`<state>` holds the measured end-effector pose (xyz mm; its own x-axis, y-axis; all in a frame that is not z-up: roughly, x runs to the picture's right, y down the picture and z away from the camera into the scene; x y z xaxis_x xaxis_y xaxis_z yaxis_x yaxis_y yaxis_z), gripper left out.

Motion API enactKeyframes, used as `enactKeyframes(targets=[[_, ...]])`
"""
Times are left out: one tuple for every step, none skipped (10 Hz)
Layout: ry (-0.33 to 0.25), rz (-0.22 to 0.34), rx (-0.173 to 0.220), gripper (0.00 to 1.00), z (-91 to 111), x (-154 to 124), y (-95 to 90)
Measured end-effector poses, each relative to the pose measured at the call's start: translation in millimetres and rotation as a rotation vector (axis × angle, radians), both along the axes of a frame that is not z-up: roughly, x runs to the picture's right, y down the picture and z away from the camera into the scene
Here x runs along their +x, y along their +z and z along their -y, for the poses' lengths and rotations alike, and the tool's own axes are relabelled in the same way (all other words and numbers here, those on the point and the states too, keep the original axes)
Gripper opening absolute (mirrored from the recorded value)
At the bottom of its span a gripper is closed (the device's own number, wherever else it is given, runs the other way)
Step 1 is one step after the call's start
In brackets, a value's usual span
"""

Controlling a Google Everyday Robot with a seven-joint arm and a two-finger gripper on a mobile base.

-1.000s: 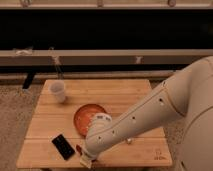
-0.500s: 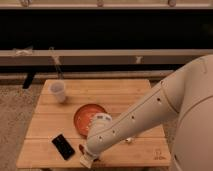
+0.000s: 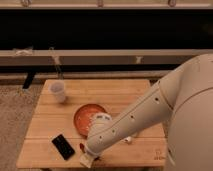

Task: Place the pepper on the white sponge

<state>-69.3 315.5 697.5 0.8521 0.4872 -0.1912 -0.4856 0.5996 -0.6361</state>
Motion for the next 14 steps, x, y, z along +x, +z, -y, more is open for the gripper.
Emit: enactKeyframes(targets=[[0.0,-0.001,0.003,0.52,1,0,1.5],[0.001,-0.005,0.008,0.64,2,1,3.6],[0.003,-0.007,0.012,0.71,4,2,4.6],[0.003,-0.008,0.016,0.77,5,2,6.0],[0.005,-0.008,0.016,0.78,6,2,6.7],[0.004,-0.007,0.017,0.78,6,3,7.3],[0.005,-0.007,0.017,0.78,6,3,7.4],[0.008,-0.006,0.017,0.78,7,3,7.1],[0.01,-0.006,0.017,0.78,7,3,6.7],[0.013,-0.007,0.018,0.78,8,3,6.2],[0.014,-0.006,0.02,0.78,8,4,5.4],[0.018,-0.007,0.025,0.78,10,4,3.8],[0.021,-0.009,0.028,0.78,11,4,2.7],[0.022,-0.012,0.036,0.78,14,6,1.0]])
